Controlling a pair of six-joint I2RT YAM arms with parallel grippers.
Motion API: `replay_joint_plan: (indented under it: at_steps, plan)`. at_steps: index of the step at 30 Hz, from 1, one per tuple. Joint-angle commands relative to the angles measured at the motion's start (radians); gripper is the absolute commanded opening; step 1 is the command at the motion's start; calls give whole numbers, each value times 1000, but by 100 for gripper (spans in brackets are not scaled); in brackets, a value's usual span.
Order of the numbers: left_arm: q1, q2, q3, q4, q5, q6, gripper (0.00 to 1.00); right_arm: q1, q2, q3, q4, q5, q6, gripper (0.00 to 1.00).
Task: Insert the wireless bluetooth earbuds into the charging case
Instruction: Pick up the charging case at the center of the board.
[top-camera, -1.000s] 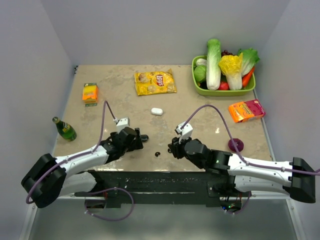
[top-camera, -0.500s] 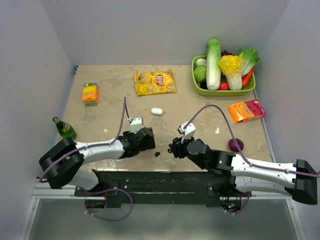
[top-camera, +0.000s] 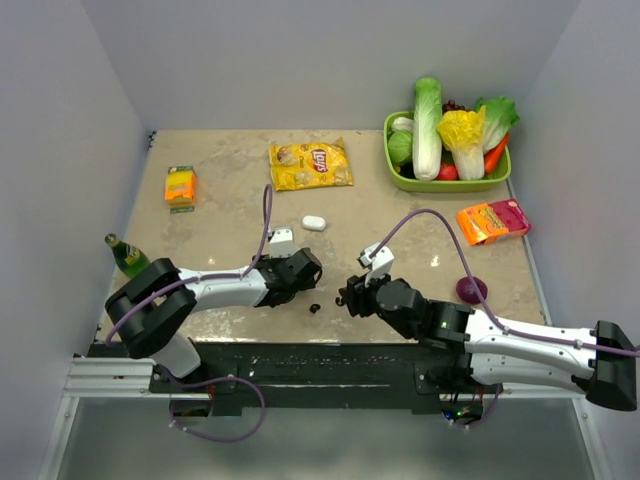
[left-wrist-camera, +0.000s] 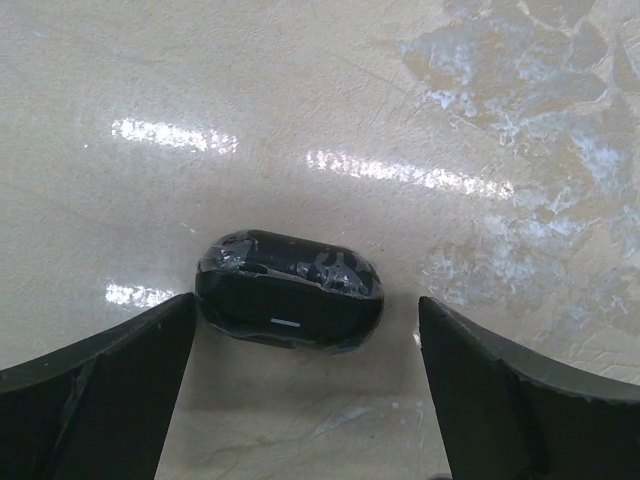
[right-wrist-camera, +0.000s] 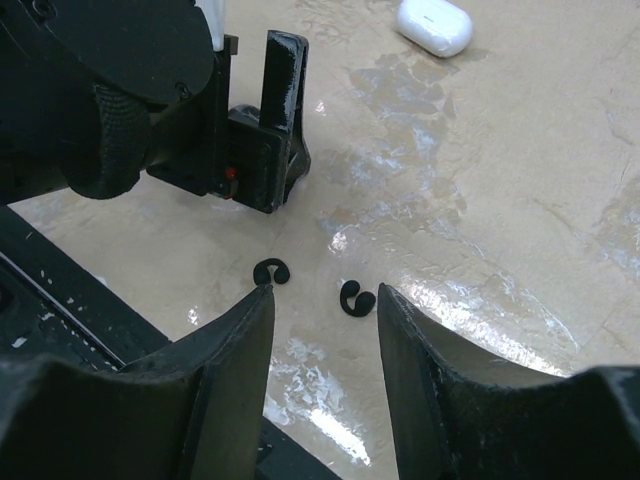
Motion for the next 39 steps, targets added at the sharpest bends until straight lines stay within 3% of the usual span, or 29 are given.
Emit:
replay_joint_plan:
  at_steps: [1, 16, 39]
  plan:
    - [-1, 47, -25, -84, 26, -16, 96, -2, -14, -7, 7, 36, 4, 50]
    - [5, -27, -85, 59, 83, 248, 97, -2, -23, -1, -13, 45, 7, 51]
    - [33, 10, -107, 79, 126, 285, 78, -2, -17, 0, -23, 53, 13, 51]
